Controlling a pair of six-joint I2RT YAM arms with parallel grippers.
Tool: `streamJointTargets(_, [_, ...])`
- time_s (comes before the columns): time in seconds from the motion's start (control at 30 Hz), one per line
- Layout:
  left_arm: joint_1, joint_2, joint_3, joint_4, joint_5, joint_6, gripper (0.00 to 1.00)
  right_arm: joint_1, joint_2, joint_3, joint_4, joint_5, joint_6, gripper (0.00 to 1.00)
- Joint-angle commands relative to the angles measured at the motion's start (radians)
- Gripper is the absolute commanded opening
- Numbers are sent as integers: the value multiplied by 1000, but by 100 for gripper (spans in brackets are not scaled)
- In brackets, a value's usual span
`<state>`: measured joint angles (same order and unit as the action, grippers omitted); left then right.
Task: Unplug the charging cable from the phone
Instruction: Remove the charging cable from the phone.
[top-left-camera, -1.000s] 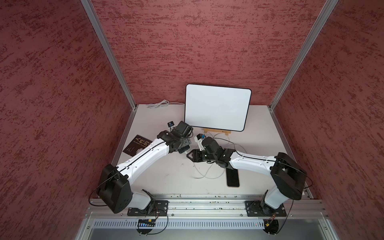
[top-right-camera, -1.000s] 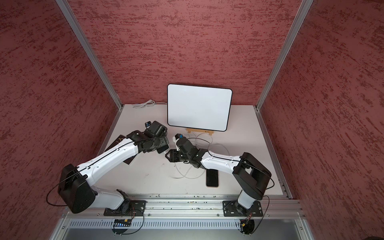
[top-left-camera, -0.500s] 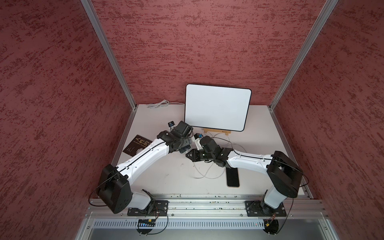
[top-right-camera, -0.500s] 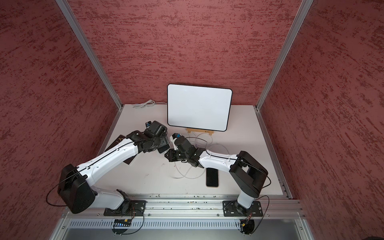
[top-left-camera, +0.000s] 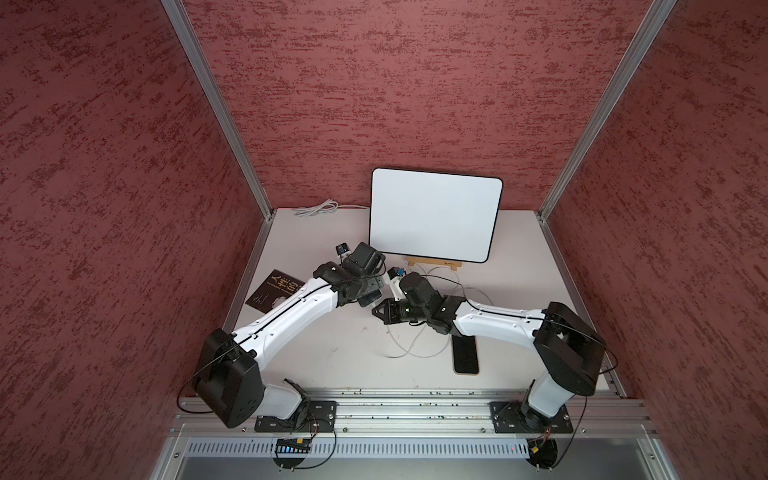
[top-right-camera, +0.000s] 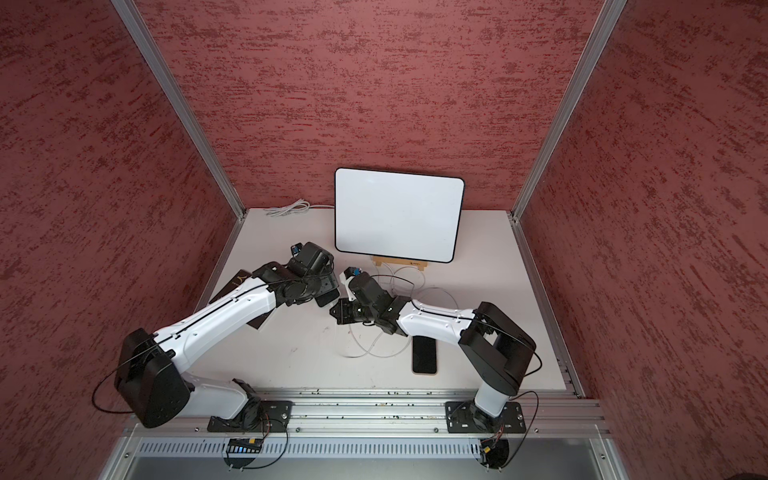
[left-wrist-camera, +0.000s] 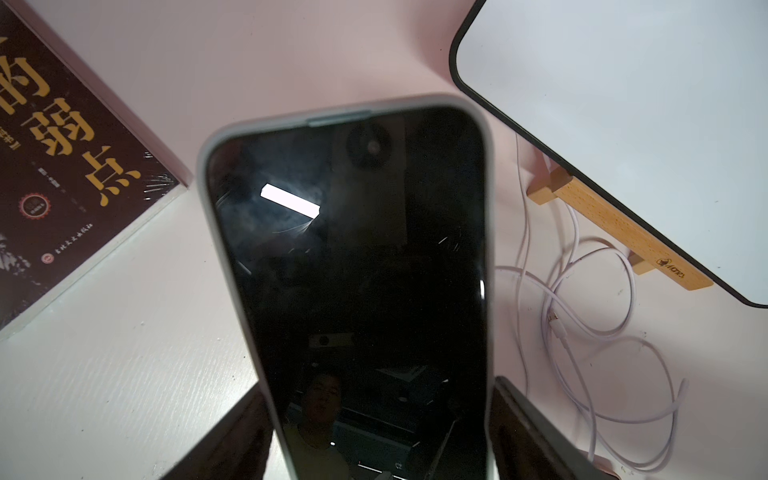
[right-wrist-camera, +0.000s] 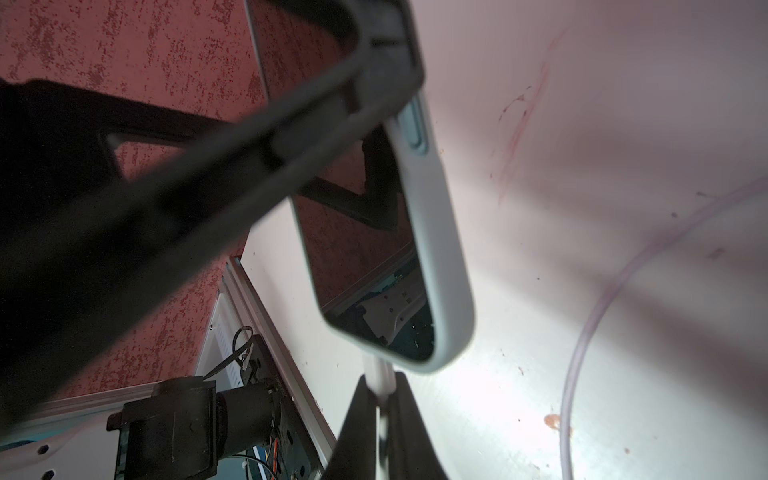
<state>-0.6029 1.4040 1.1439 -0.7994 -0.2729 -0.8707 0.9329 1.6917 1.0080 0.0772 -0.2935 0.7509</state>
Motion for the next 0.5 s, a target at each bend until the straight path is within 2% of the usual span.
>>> streamJointTargets(0.0, [10,-38,-3,33,-6,22,56,6,-4,24,-6,12,-14,0])
streamJointTargets(0.47, [23,-42,-5,35,-6,29,55,6,-6,14,-3,13,-15,0])
